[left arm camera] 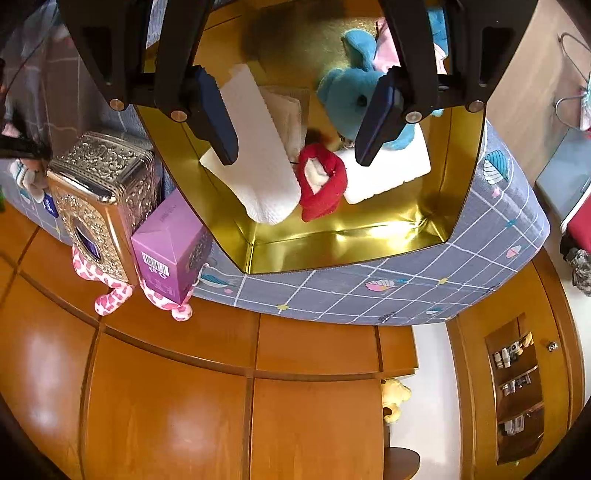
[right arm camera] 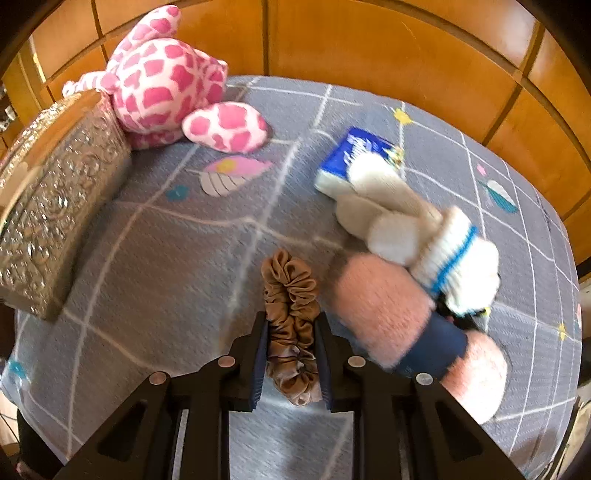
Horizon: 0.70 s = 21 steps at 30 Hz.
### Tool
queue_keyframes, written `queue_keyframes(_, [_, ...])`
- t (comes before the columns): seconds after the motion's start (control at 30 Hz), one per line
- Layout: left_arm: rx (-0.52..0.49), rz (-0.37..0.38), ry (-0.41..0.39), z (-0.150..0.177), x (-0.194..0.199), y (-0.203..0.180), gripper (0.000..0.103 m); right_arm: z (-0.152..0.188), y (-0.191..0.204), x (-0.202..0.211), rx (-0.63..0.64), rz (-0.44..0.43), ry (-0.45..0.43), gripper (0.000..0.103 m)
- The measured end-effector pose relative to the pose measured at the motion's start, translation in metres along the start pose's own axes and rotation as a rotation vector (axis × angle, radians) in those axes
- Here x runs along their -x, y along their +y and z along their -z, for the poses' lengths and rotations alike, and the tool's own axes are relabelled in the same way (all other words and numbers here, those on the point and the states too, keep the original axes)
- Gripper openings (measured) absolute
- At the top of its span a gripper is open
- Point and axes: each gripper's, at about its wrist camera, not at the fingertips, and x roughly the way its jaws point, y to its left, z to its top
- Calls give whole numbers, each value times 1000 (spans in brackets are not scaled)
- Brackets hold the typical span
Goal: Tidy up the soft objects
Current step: 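Carry the red stocking into the gold tray and open the left tool, then carry the brown scrunchie into the gold tray and open the right tool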
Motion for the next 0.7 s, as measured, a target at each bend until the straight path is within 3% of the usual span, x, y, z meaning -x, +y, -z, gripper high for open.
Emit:
queue_keyframes(0.27, [-24,16,3,4,2,-4,66,-31,34,8,17,-49,-84,23])
queue_keyframes(0.6, [-49,26,8,7,1,-10,66,-93,64,55,2,-69,-270,22])
queue_keyframes(0.7, [-54,31,9,8,2,-12,66,-111,88,72,32,-112,-331,22])
